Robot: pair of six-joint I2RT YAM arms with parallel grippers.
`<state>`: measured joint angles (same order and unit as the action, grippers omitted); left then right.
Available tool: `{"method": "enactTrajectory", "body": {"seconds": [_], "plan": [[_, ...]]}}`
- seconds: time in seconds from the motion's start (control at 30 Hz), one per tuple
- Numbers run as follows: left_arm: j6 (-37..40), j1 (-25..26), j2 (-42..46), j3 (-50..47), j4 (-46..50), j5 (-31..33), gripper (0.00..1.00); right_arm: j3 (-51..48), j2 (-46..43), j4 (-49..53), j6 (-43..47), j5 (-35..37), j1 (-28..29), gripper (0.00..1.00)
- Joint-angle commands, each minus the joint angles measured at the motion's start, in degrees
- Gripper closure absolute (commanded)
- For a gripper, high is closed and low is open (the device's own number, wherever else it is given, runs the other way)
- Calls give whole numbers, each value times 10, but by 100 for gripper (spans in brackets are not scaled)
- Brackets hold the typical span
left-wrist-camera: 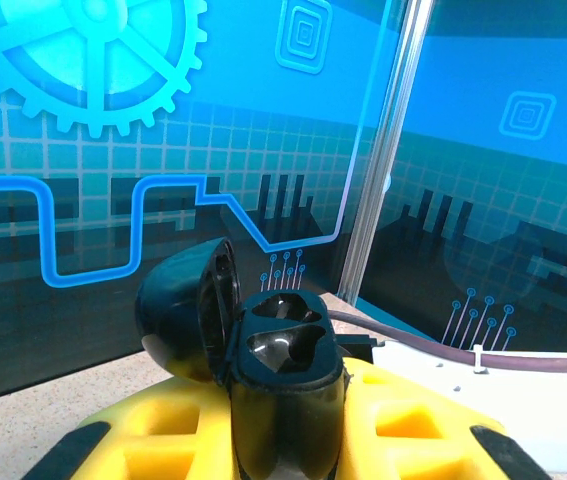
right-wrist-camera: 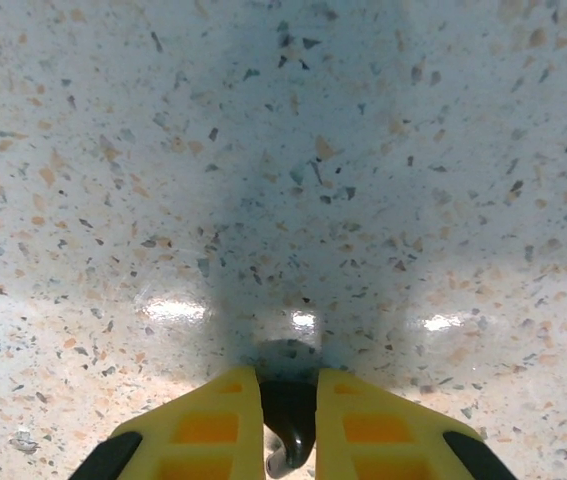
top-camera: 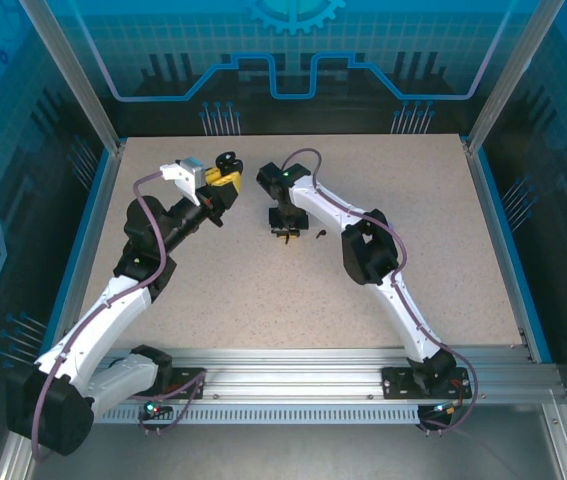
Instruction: Insert wireless bluetooth earbuds into charging case
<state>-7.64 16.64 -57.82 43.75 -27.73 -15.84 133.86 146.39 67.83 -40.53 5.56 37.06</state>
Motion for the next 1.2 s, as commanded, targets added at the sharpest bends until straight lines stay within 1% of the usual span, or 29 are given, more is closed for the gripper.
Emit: {"method": "enactTrajectory", "body": {"seconds": [0.0, 0.33, 0.6, 0.7, 0.97, 1.17], "plan": [[-4, -1, 0, -7, -18, -4, 100, -24, -31, -64, 21, 11, -4, 86], [3, 0, 1, -24, -40, -8, 100, -66, -128, -86, 59, 46, -4, 86], [27, 10, -9, -34, -63, -28, 100, -136, -243, -115, 92, 79, -5, 86], [48, 27, -19, -39, -79, -24, 100, -158, -288, -124, 107, 94, -6, 86], [122, 81, -53, -26, -89, -10, 100, -209, -422, -150, 170, 149, -8, 86], [165, 117, -80, -15, -98, 5, 100, -251, -515, -187, 215, 173, -8, 85]]}}
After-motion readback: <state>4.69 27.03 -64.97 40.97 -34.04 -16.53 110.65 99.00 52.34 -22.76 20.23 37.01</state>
